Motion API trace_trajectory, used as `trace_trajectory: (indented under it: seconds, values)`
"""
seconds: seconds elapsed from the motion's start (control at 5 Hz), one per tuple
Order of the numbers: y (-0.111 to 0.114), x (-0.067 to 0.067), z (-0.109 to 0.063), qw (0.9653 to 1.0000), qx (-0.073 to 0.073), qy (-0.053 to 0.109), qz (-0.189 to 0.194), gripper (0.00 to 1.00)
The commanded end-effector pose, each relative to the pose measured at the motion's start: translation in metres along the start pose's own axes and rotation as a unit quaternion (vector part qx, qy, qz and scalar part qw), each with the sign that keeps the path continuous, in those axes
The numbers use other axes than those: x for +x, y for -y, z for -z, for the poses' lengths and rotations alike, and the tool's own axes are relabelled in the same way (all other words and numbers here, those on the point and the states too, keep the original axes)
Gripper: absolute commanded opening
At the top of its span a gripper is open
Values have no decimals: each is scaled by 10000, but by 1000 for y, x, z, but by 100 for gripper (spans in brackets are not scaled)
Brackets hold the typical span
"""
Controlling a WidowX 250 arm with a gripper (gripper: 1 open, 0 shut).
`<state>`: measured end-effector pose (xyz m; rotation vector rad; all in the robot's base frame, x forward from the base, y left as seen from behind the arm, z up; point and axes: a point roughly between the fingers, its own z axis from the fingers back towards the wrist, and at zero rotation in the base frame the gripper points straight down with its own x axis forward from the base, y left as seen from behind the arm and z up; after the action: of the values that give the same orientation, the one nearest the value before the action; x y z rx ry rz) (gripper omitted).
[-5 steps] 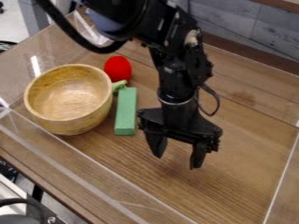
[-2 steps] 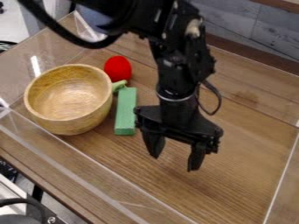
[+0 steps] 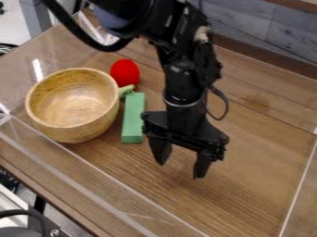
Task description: Remove the green stick from the brown bowl and put it on the table
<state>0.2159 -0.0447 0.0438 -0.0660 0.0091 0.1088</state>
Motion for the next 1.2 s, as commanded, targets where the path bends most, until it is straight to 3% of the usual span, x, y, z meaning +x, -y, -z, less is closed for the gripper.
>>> trace_trajectory:
  seconds: [0.0, 0.2, 0.4, 0.8, 1.0]
  values:
    - [-8, 10, -9, 9997, -67, 210, -69, 0]
    - [-2, 16, -9, 9996, -107, 208, 143, 100]
    - [2, 22, -10, 9991, -134, 210, 335, 100]
    - [-2, 19, -11, 9993, -83, 302, 224, 100]
    - [-11, 27, -9, 9992, -71, 333, 221, 100]
